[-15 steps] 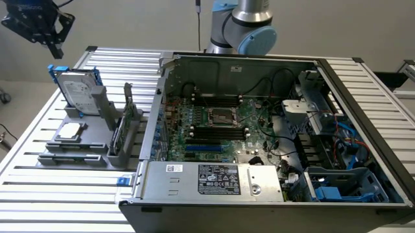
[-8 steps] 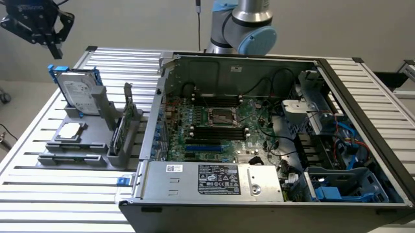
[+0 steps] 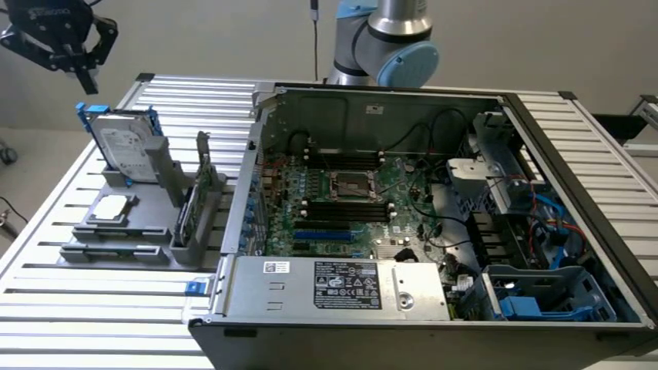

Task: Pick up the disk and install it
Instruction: 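Pick up the disk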

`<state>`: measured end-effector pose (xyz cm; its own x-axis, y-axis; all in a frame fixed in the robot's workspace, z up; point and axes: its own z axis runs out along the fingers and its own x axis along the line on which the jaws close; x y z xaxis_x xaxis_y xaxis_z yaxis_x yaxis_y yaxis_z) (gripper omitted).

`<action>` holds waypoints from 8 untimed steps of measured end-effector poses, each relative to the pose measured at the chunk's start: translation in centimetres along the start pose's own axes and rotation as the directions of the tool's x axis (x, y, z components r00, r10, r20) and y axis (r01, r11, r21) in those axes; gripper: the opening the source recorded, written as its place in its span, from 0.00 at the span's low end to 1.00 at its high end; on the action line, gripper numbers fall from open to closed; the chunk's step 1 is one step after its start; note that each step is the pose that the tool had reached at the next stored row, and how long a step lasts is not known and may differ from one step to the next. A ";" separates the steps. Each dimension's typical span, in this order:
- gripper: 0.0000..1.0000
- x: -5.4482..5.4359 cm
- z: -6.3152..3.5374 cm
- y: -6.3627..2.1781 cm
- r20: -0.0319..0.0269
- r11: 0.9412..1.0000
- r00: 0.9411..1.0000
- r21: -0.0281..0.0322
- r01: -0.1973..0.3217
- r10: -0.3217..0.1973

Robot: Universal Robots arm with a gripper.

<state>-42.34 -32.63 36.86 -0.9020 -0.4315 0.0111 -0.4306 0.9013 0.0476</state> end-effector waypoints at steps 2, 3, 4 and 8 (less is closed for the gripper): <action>0.11 0.0 0.03 0.00 -0.002 0.999 0.999 0.000 0.036 -0.036; 0.11 0.0 0.04 0.00 -0.003 0.998 0.998 0.001 0.056 -0.056; 0.11 0.0 0.06 0.00 -0.004 0.997 0.997 0.001 0.073 -0.073; 0.11 0.0 0.12 0.00 -0.007 0.989 0.989 0.001 0.145 -0.145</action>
<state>-42.34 -32.63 36.74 -0.8300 -0.5577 0.0110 -0.5567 0.8294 0.0476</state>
